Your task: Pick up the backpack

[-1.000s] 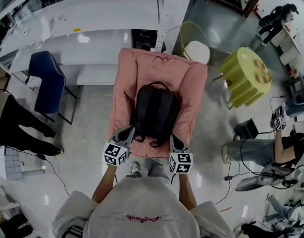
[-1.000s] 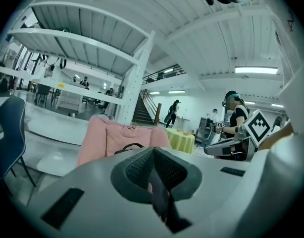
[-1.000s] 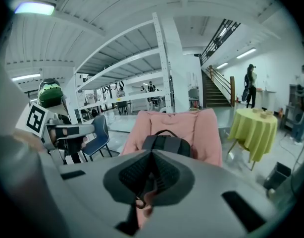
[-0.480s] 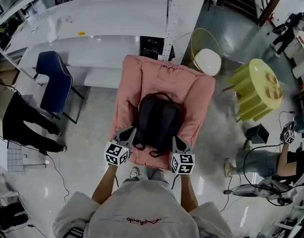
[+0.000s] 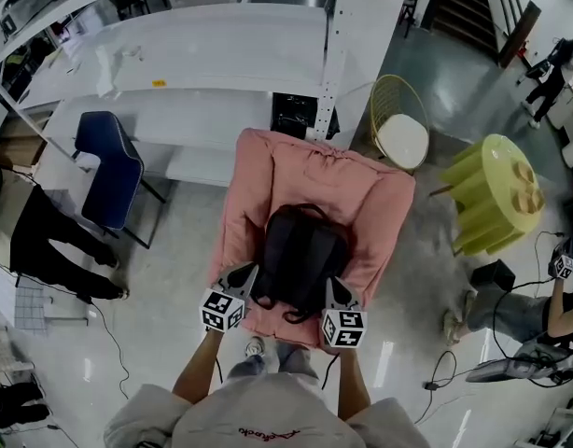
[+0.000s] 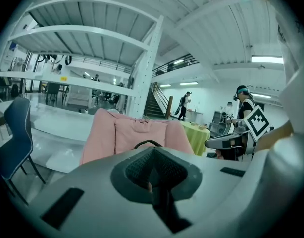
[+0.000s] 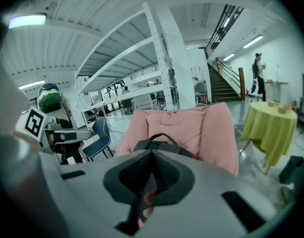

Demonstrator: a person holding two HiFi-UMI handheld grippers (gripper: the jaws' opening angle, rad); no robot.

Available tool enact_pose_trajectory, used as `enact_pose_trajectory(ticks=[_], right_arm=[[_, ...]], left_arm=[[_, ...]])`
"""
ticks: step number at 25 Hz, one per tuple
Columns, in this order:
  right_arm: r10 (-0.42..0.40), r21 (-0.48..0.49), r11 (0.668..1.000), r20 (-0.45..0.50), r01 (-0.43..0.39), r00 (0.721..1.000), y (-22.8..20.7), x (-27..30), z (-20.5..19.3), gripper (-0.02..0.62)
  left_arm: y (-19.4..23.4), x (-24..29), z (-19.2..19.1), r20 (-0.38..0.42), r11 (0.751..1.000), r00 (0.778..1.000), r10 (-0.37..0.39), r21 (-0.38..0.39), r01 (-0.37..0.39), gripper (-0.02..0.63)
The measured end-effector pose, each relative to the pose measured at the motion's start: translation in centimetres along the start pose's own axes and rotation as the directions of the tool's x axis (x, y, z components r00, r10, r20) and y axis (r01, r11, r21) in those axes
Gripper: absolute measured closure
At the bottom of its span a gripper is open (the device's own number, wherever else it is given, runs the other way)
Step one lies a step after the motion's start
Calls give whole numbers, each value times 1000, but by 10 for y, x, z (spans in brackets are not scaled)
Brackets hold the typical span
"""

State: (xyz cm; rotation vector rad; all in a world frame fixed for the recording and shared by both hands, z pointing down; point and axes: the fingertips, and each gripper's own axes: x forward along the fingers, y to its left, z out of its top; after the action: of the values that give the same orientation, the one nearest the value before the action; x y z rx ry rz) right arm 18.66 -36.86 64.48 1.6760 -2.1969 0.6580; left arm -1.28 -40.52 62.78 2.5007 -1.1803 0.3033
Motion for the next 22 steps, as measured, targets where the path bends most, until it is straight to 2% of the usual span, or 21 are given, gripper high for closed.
enact_pose_trajectory(ticks=[8,14,22], right_arm=[[21,-27,999,31,-20,999,-10,14,30,577],[3,-36,999,71,-1,997,-21,17,51,577],[-23,-27,999,46,24,999,-27,22,32,577]], left_arm=[[1,19,17,26,1000,1000,13,0,-13,596],[-2,28,24,30,1000,1000,-3,12,3,596],[4,37,17,42,1000,999,5,-31,-4,596]])
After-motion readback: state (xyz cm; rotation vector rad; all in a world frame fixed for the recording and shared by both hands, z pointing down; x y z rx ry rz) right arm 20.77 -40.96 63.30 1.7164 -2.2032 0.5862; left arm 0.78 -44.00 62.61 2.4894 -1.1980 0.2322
